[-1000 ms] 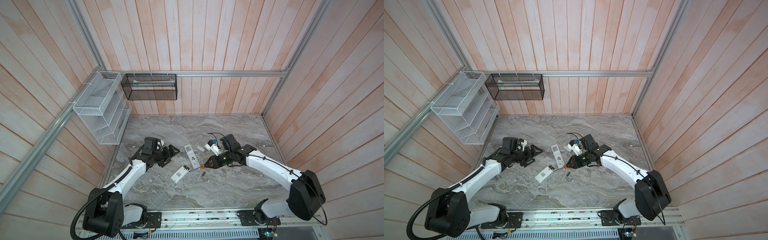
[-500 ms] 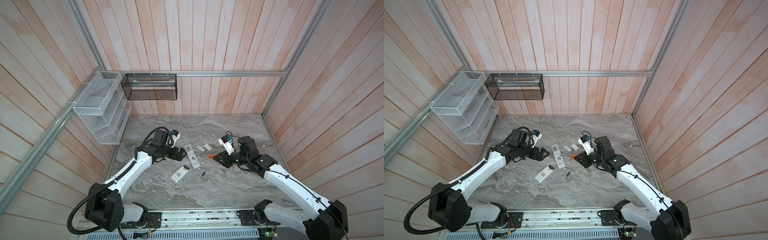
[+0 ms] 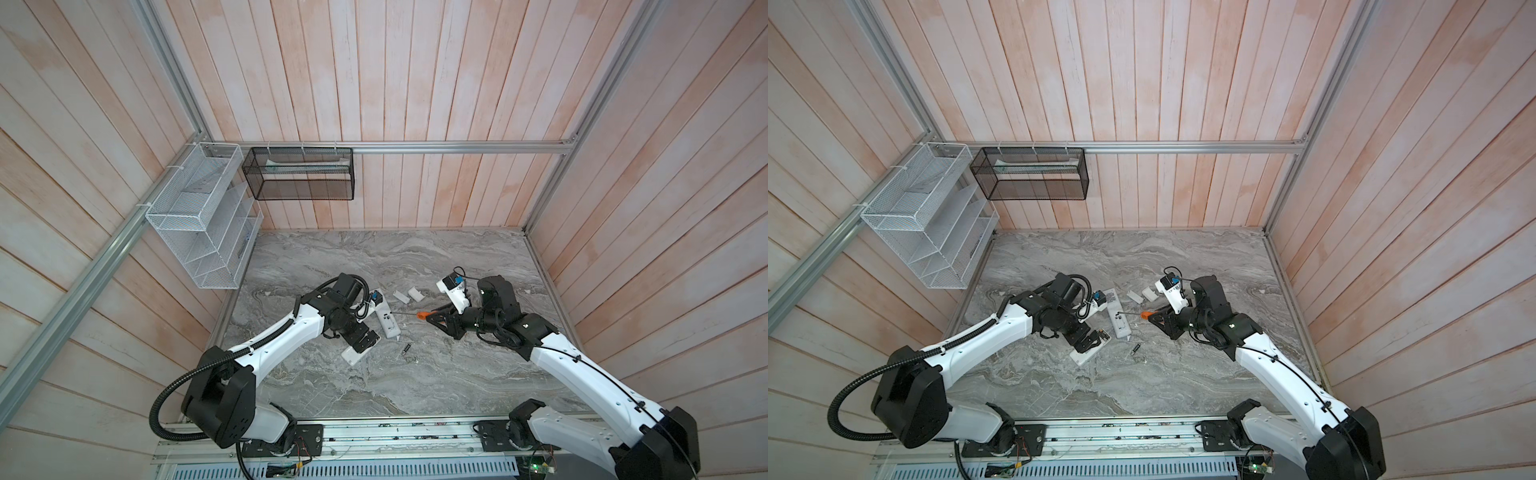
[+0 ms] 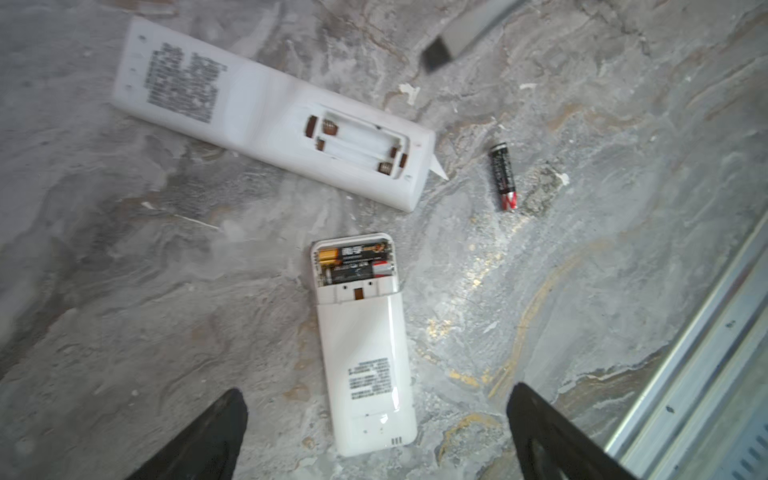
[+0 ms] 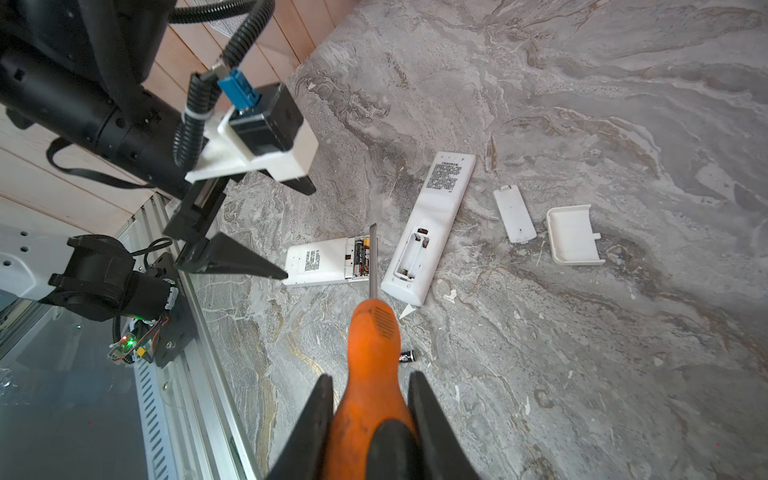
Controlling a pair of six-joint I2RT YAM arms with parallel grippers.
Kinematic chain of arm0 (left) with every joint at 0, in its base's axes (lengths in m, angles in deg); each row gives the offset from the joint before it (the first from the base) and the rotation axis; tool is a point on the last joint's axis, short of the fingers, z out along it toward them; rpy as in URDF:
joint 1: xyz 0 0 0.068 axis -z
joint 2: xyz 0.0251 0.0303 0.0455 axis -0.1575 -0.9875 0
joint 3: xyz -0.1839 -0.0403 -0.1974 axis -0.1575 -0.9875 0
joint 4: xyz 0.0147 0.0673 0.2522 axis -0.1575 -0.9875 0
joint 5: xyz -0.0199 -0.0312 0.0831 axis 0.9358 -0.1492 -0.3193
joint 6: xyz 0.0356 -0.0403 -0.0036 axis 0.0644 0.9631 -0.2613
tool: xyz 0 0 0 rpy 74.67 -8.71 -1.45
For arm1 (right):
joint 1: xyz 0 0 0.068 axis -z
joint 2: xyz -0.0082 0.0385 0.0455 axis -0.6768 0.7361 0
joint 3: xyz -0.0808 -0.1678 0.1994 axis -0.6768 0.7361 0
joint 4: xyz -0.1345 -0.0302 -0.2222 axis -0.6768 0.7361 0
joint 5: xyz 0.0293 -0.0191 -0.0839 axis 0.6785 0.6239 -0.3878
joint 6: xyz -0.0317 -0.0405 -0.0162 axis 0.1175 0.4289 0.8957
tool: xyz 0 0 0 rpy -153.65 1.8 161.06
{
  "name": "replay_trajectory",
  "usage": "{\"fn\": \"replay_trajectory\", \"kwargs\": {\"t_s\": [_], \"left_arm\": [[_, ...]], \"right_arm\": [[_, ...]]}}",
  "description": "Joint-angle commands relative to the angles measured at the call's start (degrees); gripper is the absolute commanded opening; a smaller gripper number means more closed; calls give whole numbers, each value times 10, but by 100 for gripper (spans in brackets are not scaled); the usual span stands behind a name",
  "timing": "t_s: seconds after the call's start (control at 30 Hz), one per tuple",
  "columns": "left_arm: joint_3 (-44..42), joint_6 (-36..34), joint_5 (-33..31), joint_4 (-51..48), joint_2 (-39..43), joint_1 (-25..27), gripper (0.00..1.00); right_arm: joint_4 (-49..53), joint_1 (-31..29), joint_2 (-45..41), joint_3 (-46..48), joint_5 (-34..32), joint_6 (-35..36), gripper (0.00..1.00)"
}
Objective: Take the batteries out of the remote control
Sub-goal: 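Grasp the short white remote with the left gripper while the right holds the screwdriver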
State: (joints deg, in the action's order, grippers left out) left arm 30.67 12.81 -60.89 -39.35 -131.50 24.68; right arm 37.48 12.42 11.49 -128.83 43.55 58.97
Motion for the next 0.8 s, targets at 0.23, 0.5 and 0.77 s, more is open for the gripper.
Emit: {"fn": "replay_trajectory", "kwargs": {"t_s": [0.23, 0.5, 0.77], "left_arm": [[-13, 107, -49, 25, -60, 39, 99], [-7, 106, -101, 22, -107, 38, 99], [-15, 72, -76, 32, -149, 35, 83]], "right_arm": [[-15, 4, -23, 7, 2, -2, 1], [-27, 4, -30, 14, 3, -25, 1], [-34, 4, -24, 7, 0, -40, 1]]}}
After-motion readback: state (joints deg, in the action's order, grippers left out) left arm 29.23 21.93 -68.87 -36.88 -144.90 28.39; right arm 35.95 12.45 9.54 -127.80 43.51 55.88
